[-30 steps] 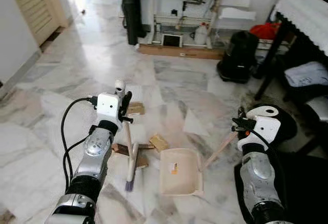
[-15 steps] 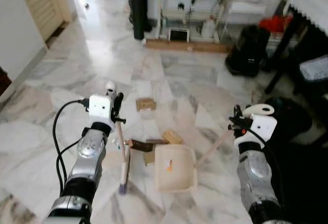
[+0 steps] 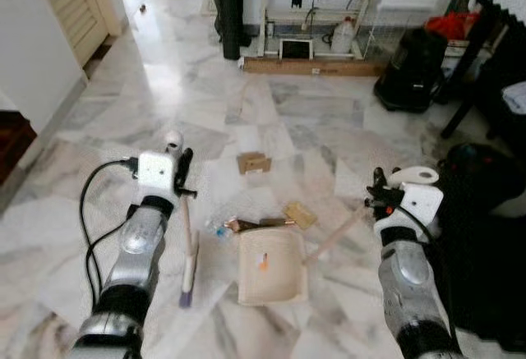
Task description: Sweep floor
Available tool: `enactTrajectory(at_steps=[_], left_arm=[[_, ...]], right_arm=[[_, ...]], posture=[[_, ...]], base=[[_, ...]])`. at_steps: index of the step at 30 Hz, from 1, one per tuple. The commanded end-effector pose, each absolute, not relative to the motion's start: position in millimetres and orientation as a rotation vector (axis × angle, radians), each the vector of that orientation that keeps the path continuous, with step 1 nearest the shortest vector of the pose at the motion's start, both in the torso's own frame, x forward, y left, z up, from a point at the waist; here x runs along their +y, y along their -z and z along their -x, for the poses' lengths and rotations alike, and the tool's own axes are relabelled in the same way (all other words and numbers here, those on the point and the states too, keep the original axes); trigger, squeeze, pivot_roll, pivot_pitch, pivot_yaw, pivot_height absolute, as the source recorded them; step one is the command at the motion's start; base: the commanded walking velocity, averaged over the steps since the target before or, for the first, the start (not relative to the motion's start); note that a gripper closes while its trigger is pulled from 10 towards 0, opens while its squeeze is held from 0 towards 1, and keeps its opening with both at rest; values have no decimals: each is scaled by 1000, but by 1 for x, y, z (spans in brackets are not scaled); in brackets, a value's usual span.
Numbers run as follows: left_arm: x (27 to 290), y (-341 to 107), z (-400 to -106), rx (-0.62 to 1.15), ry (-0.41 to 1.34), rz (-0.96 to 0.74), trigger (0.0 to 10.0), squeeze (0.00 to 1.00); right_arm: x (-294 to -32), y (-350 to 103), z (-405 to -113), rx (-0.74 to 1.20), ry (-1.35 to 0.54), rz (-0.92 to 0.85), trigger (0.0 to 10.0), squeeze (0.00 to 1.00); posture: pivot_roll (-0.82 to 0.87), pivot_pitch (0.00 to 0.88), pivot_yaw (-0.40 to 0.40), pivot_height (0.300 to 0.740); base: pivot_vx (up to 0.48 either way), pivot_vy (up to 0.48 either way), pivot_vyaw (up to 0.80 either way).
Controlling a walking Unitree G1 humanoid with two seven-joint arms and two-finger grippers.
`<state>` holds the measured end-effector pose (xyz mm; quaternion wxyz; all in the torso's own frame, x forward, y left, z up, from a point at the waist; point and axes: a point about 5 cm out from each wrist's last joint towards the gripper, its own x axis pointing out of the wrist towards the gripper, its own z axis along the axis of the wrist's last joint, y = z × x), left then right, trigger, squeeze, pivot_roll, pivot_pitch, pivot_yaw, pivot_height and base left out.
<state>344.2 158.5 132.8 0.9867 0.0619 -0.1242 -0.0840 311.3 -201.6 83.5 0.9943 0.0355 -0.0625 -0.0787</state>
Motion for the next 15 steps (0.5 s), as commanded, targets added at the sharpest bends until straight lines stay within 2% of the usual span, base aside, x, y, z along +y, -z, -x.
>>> enactTrajectory(at_steps=[1, 15], left_arm=[[159, -143, -346, -298, 177, -128, 10000, 0], [157, -143, -347, -294, 182, -127, 10000, 0]], right_arm=[[-201, -95, -316, -178, 155, -63, 10000, 0], [-201, -96, -317, -181, 149, -61, 10000, 0]], posture=[[125, 15, -25, 740], [126, 16, -27, 740]], base=[[0, 0, 0], [0, 0, 0]])
